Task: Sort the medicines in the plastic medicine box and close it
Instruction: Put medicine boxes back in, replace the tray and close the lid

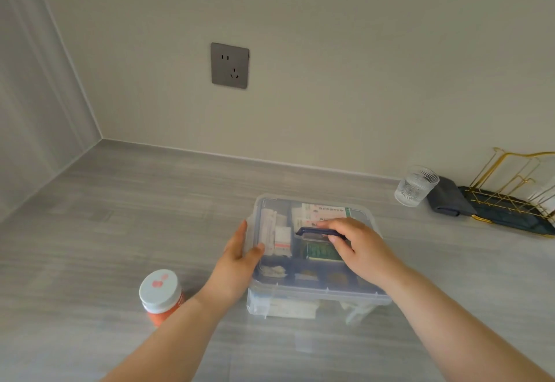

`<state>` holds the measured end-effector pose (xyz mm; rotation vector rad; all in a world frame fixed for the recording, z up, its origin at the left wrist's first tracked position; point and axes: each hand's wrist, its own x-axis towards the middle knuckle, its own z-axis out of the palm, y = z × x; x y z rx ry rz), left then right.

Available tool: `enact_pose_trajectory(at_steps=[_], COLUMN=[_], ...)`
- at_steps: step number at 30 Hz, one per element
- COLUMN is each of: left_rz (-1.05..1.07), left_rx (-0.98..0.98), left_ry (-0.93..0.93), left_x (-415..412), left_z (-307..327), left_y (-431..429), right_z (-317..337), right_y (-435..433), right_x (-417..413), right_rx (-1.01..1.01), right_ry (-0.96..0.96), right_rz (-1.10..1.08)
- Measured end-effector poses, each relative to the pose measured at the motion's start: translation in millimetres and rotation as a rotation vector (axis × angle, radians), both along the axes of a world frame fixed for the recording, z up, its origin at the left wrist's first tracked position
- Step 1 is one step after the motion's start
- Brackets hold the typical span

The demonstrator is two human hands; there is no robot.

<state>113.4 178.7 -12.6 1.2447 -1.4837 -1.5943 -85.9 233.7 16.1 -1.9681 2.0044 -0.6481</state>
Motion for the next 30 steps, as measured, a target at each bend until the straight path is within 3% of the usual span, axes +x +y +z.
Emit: enact_pose_trajectory(at_steps=[7, 11, 14, 22, 26, 30], left_rz=[-0.013, -0.064, -0.077, -0.021, 0.105, 0.064], left_rx=[-0.019, -0.024, 0.093, 0.48, 0.329, 0.153], left_ry=[-0.045, -0.087, 0.002, 0.127, 0.067, 0.022], left_x=[-1.7, 1.7, 4.8, 16.3, 10.4, 5.9], left_z=[-10.4, -13.6, -12.0, -7.7, -5.1, -3.7], left_y=[1.9, -1.3, -7.0, -14.6, -12.0, -7.1], right_z=[-6.0, -20.1, -22.1, -25.3, -25.7, -23.5], right_y=[-9.2, -15.4, -20.4, -21.9, -21.8, -20.8], right_x=[5.1, 2.3, -1.2, -4.0, -4.4, -1.8], right_rx=[-0.002, 0.139, 0.267, 0.288, 0.283, 0.292], right_ry=[0.057, 0.313, 0.305, 0.326, 0.327, 0.317], right_rz=[-0.097, -0.163, -0.098, -0.08, -0.087, -0.089])
